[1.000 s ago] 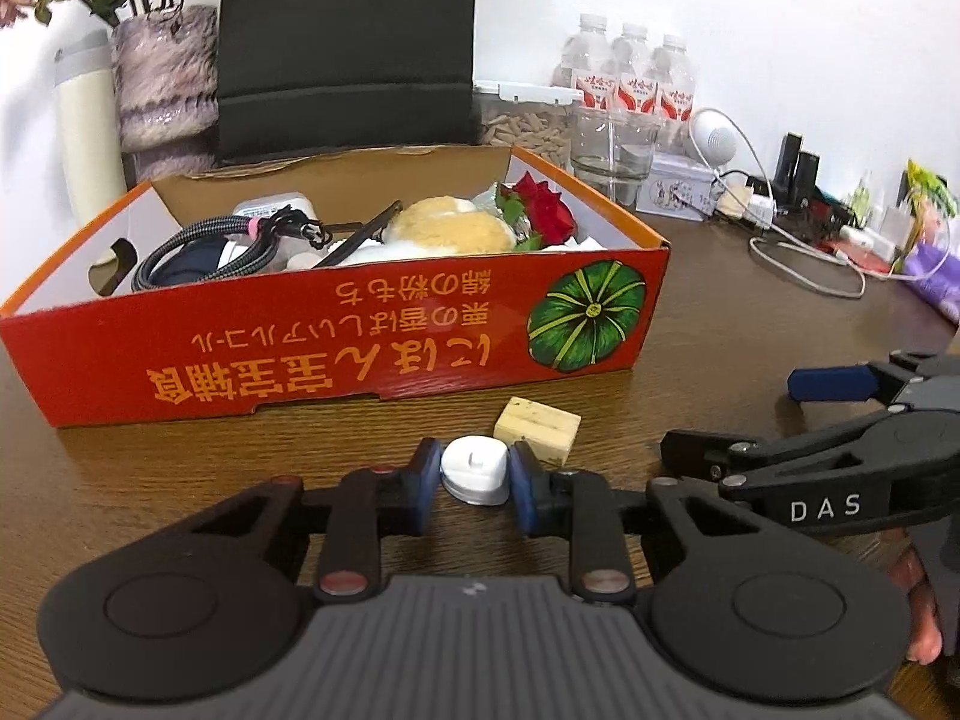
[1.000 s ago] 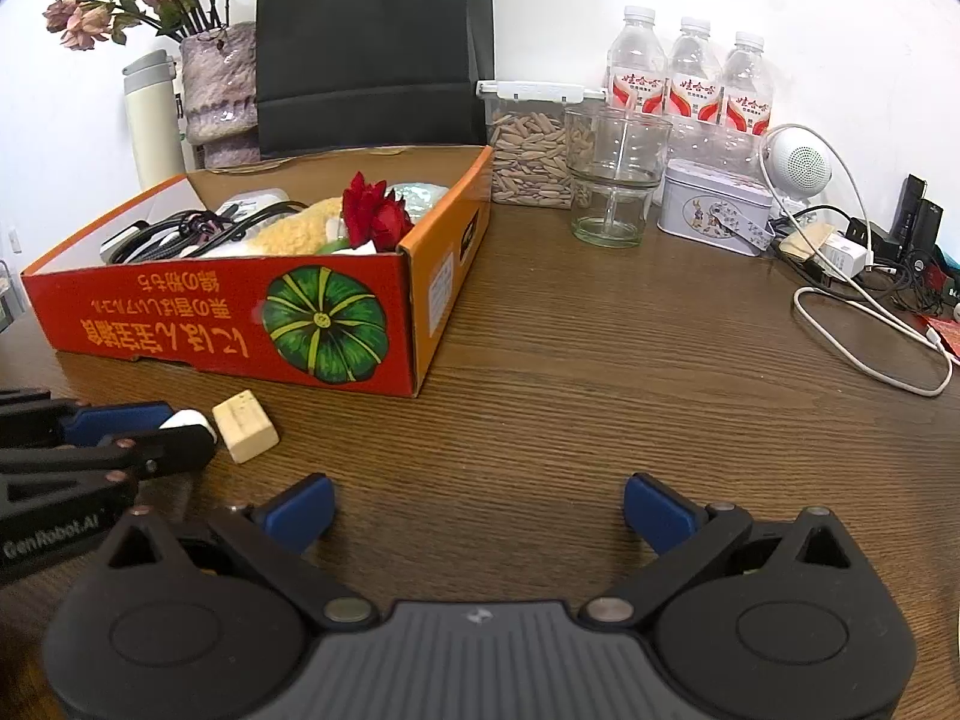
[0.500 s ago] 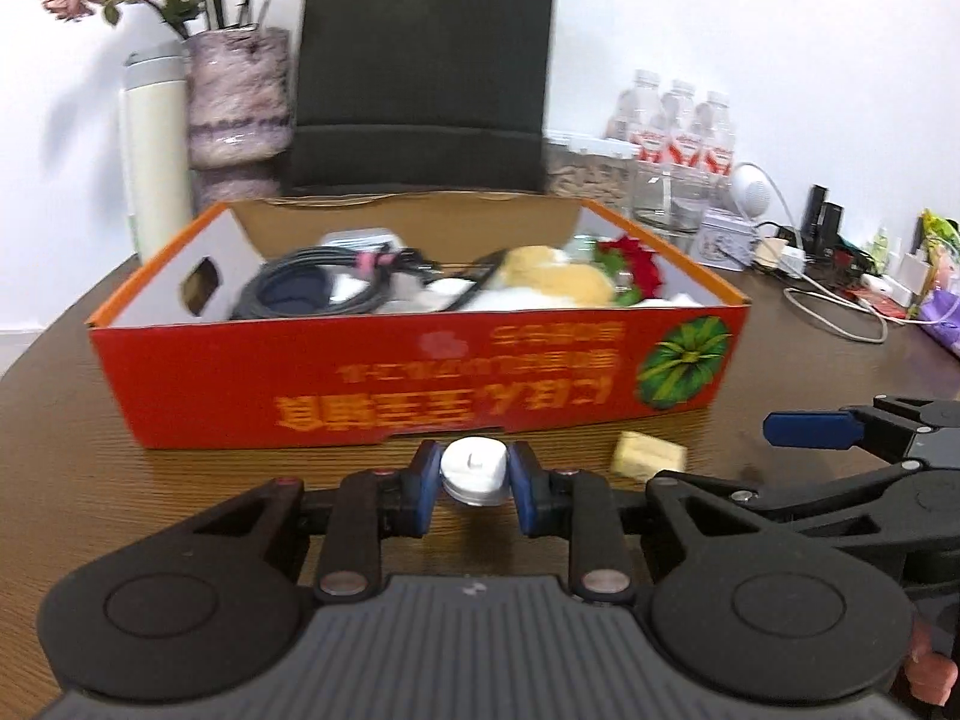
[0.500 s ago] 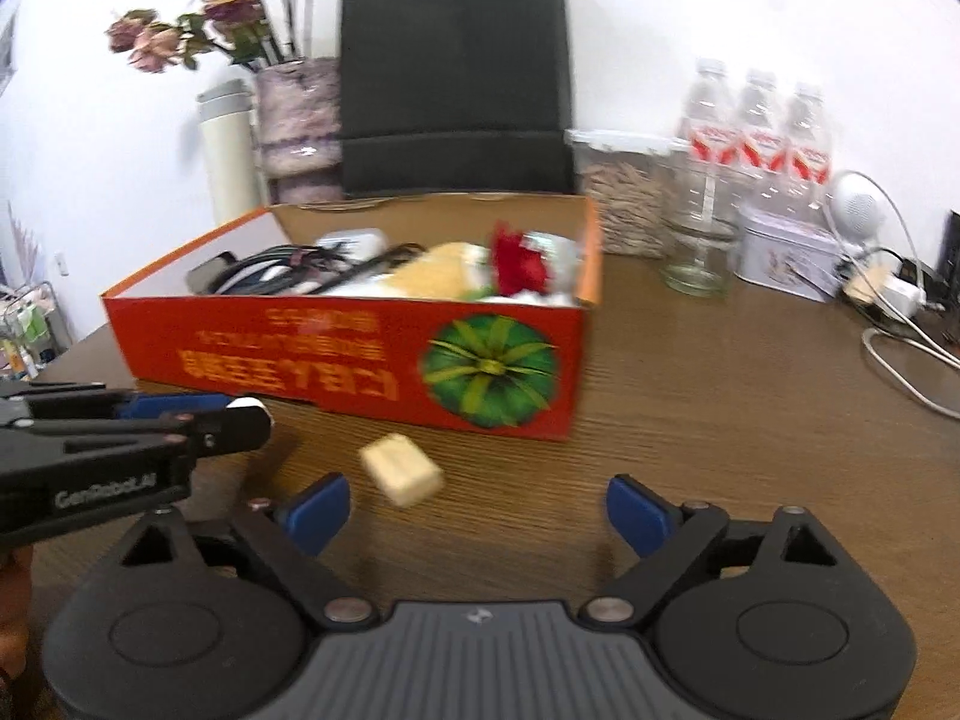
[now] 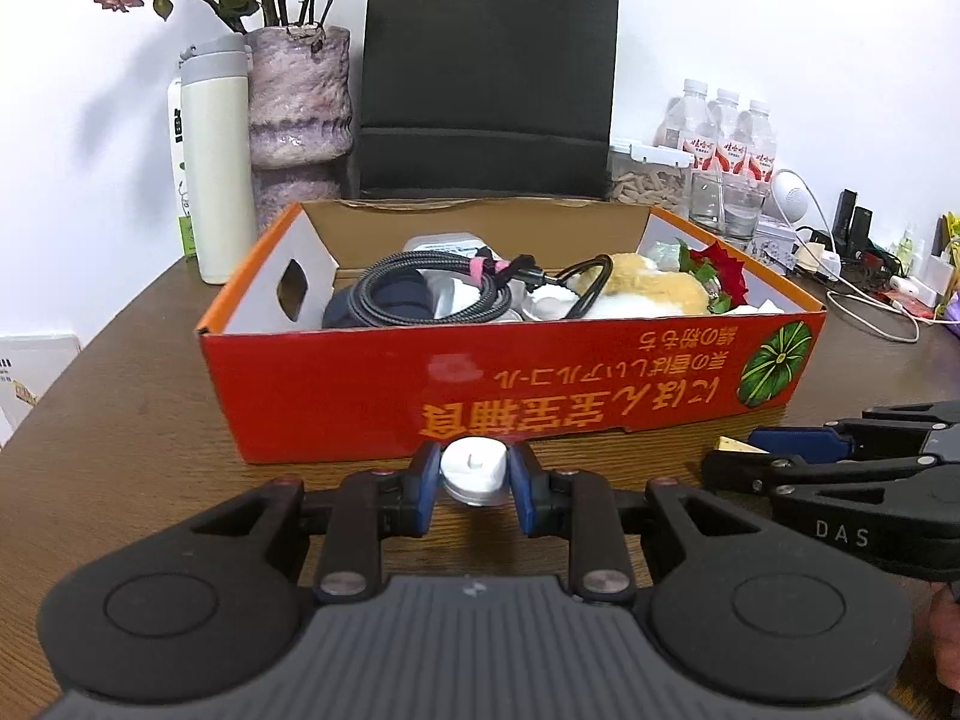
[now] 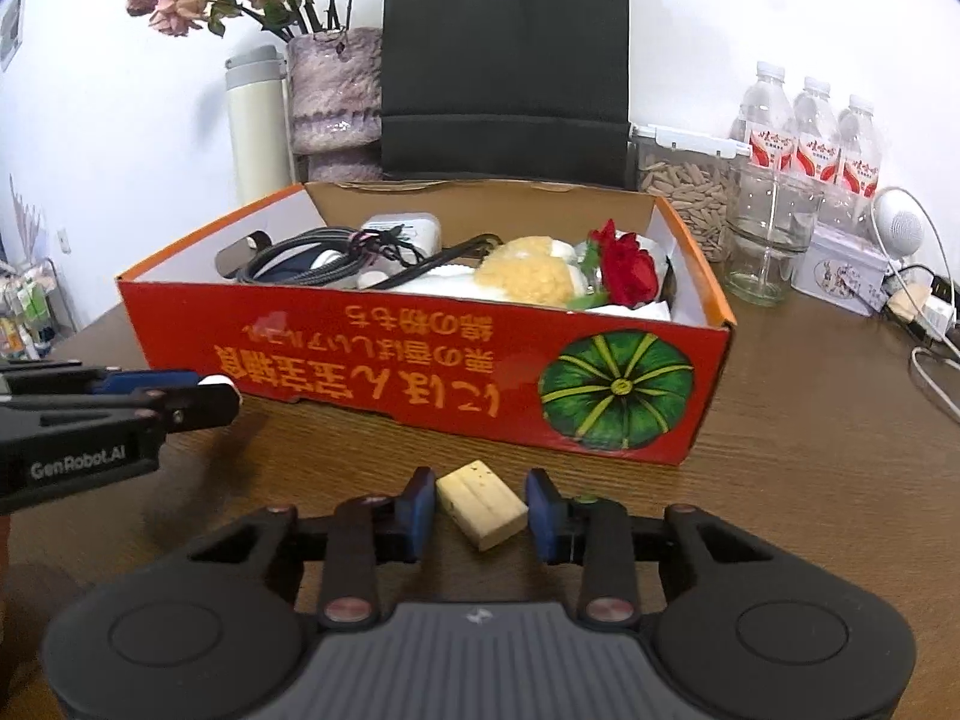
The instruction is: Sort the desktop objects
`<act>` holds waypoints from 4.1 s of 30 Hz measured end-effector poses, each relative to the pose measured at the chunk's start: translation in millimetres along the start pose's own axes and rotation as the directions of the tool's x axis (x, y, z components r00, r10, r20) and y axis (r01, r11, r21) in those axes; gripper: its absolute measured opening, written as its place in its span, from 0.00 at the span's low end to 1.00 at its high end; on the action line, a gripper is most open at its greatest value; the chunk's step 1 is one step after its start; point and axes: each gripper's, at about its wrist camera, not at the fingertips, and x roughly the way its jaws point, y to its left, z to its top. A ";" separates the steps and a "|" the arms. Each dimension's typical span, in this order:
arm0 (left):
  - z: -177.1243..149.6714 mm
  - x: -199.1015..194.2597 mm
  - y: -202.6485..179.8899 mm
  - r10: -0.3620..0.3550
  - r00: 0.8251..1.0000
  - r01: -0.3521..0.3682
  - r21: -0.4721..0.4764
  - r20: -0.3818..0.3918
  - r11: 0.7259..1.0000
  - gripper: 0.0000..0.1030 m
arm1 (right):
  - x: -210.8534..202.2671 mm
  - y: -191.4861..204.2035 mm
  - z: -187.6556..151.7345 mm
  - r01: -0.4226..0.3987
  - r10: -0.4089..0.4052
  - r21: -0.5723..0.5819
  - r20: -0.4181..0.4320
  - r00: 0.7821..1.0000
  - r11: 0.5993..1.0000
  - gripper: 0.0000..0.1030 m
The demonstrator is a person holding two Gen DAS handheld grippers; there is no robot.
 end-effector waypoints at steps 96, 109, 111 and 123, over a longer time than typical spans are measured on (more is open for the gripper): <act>-9.4 -50.2 -13.2 0.195 0.926 -0.206 0.000 0.322 0.978 1.00 | -52.4 21.9 -8.6 0.095 -0.086 0.006 0.479 0.873 0.995 1.00; -35.6 -87.3 -24.2 0.200 0.945 -0.208 0.003 0.258 0.978 1.00 | -95.2 30.2 -40.5 0.084 -0.080 0.010 0.423 0.903 0.996 1.00; -37.1 -88.6 -24.0 0.196 0.950 -0.204 0.008 0.241 0.979 1.00 | -98.7 31.8 -43.4 0.083 -0.079 0.007 0.415 0.907 0.997 1.00; -40.1 -86.2 -23.7 0.184 0.965 -0.192 0.024 0.186 0.981 1.00 | -99.2 30.7 -46.6 0.067 -0.074 0.030 0.340 0.938 0.997 1.00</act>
